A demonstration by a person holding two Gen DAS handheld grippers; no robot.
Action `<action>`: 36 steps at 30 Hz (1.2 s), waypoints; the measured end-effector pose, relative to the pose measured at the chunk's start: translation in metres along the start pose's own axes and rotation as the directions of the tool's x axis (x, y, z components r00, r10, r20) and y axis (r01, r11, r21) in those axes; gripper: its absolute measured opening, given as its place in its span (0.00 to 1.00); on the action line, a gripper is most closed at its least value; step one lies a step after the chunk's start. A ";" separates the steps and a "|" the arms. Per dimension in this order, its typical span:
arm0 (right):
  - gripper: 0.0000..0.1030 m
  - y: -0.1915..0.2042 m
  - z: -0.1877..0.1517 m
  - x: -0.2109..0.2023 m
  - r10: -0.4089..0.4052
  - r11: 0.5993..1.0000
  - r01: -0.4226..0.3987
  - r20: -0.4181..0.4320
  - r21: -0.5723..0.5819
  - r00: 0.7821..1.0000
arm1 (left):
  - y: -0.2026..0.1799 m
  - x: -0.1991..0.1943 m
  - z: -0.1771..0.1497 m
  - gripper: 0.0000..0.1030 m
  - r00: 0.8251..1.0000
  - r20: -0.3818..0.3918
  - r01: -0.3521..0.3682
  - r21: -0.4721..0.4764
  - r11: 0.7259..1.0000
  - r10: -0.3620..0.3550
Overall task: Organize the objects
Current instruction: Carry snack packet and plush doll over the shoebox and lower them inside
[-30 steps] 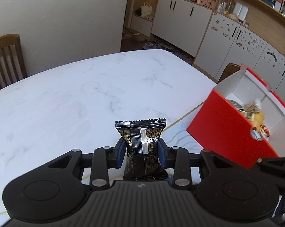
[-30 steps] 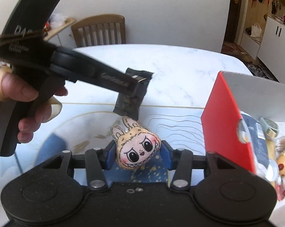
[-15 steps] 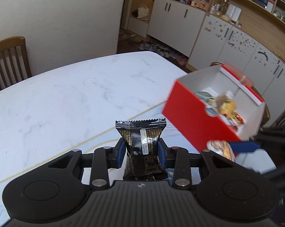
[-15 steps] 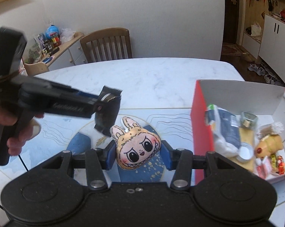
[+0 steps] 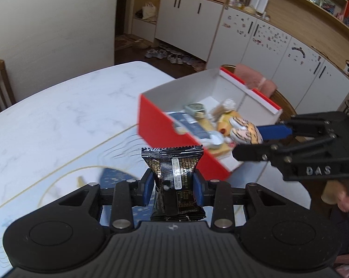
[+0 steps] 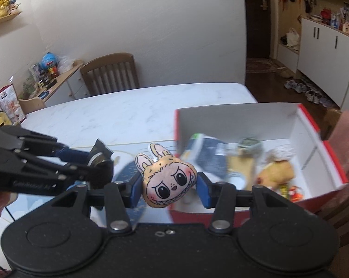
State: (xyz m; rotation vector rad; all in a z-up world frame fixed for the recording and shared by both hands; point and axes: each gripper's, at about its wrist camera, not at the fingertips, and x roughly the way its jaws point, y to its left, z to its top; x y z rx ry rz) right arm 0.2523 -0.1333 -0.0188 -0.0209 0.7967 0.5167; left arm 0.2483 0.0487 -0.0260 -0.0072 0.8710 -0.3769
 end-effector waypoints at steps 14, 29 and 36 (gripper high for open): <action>0.46 -0.100 -0.002 -0.011 -0.108 0.994 0.108 0.027 0.011 0.994 | -0.090 0.049 0.042 0.33 1.000 -0.025 -0.004 0.090 0.996 0.007; 0.46 -0.152 0.001 0.033 -0.141 0.989 0.139 -0.042 -0.050 0.989 | -0.116 0.129 0.086 0.33 0.987 -0.118 -0.096 0.143 0.985 0.113; 0.46 -0.154 -0.003 0.055 -0.151 0.984 0.142 -0.085 -0.104 0.985 | -0.109 0.160 0.096 0.33 0.978 -0.152 -0.123 0.114 0.986 0.139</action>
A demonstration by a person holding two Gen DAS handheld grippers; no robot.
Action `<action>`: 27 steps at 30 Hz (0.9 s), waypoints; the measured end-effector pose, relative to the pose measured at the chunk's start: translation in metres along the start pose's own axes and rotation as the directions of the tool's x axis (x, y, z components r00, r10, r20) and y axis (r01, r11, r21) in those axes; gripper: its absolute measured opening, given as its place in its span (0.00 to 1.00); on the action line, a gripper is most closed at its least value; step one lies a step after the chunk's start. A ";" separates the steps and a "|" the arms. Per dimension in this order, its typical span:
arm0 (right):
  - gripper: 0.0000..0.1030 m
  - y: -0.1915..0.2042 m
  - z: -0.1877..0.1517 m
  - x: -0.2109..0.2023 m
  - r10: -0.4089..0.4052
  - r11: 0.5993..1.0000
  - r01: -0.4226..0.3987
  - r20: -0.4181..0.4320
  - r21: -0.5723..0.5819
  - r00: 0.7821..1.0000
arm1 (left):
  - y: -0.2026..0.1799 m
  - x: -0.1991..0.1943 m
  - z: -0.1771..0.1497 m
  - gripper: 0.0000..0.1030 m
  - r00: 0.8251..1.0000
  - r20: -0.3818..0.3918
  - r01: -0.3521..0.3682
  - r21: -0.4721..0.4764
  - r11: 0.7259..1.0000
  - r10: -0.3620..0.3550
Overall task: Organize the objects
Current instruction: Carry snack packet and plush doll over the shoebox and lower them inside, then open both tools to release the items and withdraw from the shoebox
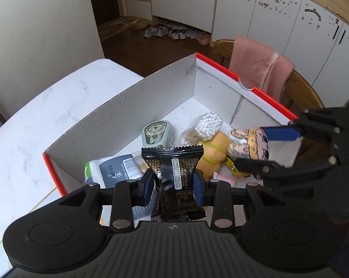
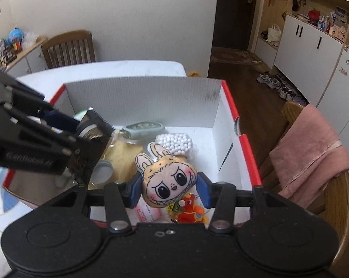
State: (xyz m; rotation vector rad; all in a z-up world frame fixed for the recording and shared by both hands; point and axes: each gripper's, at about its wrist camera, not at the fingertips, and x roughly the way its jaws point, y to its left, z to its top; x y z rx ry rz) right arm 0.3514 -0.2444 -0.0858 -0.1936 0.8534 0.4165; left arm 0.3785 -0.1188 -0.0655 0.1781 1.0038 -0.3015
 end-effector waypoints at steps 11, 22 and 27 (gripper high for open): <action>0.47 0.001 -0.001 0.022 0.001 0.999 -0.003 -0.051 -0.033 0.999 | 0.004 0.027 -0.001 0.33 0.999 -0.054 0.005 -0.001 1.000 -0.005; 0.50 -0.001 -0.004 0.026 0.004 1.000 -0.005 -0.078 -0.023 0.997 | 0.008 0.039 -0.007 0.34 0.997 -0.077 0.009 -0.009 1.000 -0.010; 0.57 -0.003 -0.006 0.021 0.009 1.000 -0.010 -0.068 -0.012 0.998 | 0.010 0.035 -0.009 0.40 0.998 -0.060 0.009 -0.024 1.000 -0.011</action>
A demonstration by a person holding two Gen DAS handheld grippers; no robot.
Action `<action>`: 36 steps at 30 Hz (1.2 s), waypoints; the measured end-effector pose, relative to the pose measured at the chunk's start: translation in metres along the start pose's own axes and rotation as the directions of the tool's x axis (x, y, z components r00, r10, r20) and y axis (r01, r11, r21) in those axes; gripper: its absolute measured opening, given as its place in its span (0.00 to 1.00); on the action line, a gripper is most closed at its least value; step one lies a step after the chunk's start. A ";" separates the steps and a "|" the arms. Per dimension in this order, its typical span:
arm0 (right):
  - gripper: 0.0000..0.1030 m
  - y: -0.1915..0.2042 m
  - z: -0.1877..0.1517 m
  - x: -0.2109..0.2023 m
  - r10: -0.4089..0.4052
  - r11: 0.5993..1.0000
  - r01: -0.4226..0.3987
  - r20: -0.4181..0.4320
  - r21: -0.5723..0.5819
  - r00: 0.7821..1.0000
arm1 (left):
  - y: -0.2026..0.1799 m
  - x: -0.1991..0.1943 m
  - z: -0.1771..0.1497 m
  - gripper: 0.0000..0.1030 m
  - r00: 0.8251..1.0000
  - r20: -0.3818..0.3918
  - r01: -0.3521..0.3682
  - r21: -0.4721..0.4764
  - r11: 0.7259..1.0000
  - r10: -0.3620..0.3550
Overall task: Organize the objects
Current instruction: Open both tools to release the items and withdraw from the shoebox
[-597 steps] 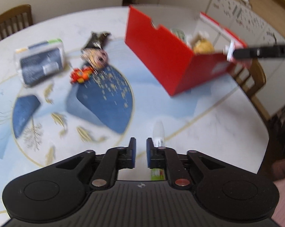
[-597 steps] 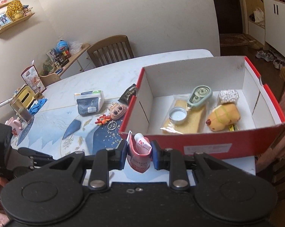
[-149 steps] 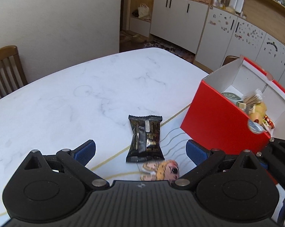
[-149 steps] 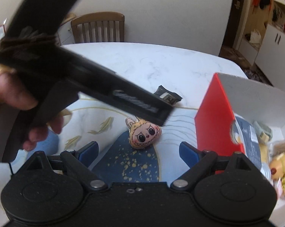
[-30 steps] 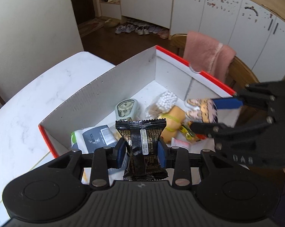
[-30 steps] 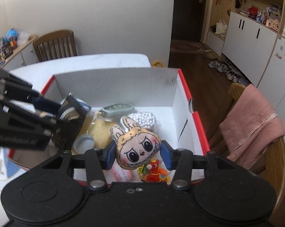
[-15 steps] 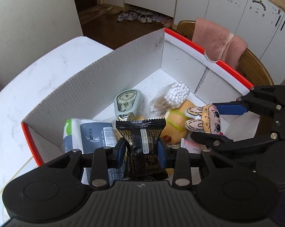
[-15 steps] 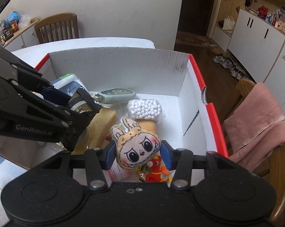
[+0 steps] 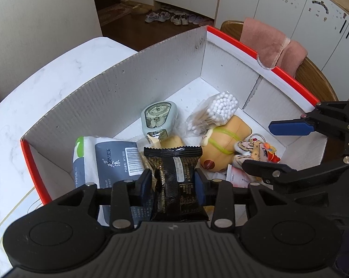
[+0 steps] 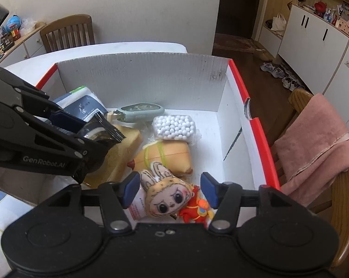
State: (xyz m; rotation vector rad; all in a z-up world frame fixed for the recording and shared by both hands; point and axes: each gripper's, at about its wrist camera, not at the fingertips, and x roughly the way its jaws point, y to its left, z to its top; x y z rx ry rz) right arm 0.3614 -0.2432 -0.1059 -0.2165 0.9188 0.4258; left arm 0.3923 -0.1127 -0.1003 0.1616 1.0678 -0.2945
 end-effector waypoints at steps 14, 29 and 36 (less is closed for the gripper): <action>0.61 0.006 -0.001 -0.045 0.052 0.998 -0.054 0.089 0.018 0.995 | 0.015 -0.046 -0.019 0.60 0.989 0.142 0.045 -0.072 0.996 -0.034; 0.61 0.024 0.001 -0.101 0.091 0.993 -0.105 0.205 0.056 0.974 | 0.012 -0.127 -0.056 0.65 0.949 0.312 0.079 -0.088 0.993 -0.048; 0.71 0.030 -0.005 -0.121 0.121 0.986 -0.145 0.243 0.079 0.962 | 0.013 -0.151 -0.077 0.67 0.935 0.354 0.072 -0.095 0.993 -0.034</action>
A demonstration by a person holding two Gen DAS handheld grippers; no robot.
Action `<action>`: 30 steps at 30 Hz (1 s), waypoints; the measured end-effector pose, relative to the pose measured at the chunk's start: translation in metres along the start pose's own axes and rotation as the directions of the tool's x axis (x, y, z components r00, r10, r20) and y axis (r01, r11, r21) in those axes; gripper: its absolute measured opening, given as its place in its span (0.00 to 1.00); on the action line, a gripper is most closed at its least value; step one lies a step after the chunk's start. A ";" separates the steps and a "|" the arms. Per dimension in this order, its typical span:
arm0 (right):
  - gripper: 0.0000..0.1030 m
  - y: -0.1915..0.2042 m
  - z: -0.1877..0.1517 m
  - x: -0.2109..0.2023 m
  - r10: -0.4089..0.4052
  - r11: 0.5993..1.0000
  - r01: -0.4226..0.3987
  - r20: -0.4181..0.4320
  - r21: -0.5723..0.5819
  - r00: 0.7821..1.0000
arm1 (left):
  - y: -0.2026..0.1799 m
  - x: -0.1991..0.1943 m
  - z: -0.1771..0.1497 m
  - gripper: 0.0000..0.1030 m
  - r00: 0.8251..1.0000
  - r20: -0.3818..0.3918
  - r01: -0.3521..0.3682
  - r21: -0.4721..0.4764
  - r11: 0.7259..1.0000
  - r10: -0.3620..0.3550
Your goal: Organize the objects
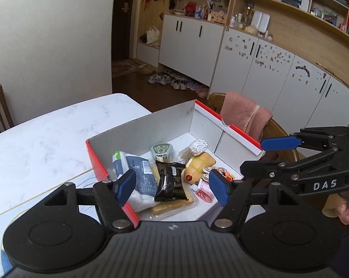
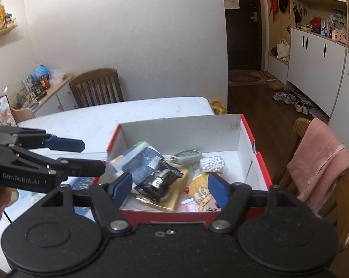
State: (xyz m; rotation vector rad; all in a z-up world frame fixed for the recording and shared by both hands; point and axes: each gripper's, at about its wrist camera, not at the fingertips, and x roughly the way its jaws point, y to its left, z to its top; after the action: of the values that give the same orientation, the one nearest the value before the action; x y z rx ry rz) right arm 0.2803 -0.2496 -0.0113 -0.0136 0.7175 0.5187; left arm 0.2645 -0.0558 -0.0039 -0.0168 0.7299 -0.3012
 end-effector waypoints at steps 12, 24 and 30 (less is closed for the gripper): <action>0.88 0.022 -0.007 -0.026 0.008 1.000 -0.005 0.102 -0.031 0.995 | -0.005 -0.037 -0.013 0.85 0.996 0.082 -0.040 0.025 0.999 0.038; 0.93 0.024 -0.018 -0.043 0.004 1.000 -0.007 0.145 0.019 0.989 | -0.013 -0.049 -0.028 0.99 0.996 0.092 -0.001 -0.004 1.000 0.001; 0.93 0.023 -0.023 -0.048 0.008 0.999 -0.012 0.145 0.029 0.989 | -0.018 -0.052 -0.034 0.99 0.993 0.115 -0.020 -0.012 1.000 0.021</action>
State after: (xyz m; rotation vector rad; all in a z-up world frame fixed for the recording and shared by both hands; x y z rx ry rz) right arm 0.2248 -0.2549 0.0049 0.0555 0.5832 0.5128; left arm 0.2007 -0.0558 0.0066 -0.0363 0.6172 -0.2747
